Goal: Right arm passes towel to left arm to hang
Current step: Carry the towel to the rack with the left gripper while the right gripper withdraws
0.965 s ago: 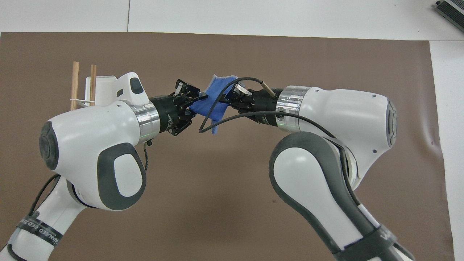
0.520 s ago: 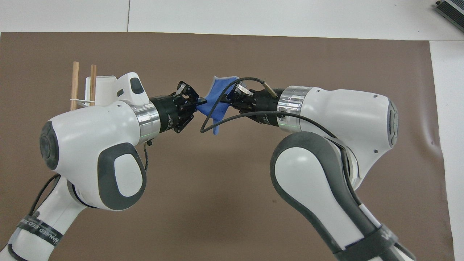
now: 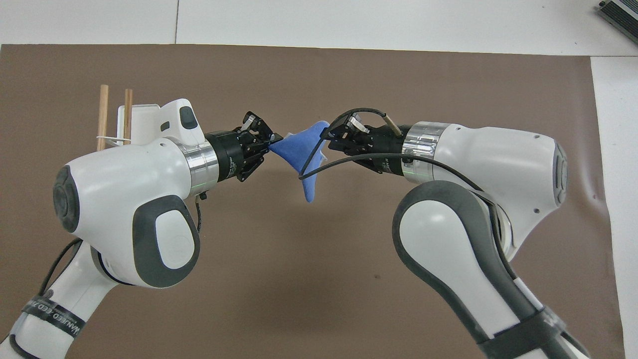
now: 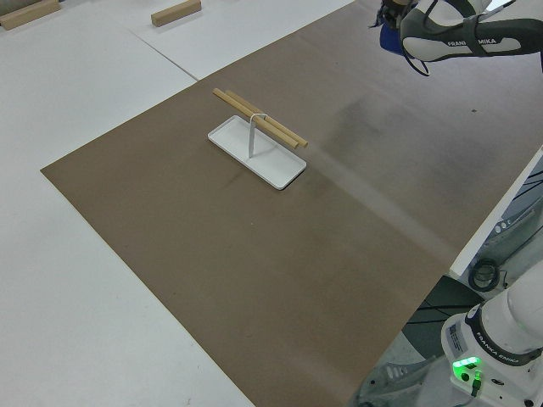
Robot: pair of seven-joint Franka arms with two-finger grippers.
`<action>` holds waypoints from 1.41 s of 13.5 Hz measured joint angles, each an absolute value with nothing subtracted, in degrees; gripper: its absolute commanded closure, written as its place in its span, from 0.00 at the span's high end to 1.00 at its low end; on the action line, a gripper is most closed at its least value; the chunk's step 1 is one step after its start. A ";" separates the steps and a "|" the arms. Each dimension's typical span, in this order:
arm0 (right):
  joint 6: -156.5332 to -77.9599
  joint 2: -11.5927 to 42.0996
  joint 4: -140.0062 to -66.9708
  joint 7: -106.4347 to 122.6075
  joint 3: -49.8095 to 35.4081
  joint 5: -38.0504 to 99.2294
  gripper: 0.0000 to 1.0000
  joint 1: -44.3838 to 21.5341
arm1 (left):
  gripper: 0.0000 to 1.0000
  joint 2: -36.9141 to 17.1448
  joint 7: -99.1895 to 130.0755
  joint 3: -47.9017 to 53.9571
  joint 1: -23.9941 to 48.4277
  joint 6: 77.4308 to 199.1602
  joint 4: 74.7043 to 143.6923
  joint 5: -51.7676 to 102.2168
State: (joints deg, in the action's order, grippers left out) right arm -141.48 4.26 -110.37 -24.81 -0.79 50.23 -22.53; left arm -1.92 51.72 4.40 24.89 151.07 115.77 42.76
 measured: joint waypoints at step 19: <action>-102.70 -3.65 -100.16 -21.84 -0.23 0.24 1.00 -1.64 | 0.00 -2.63 29.76 3.38 -9.75 151.23 118.33 42.75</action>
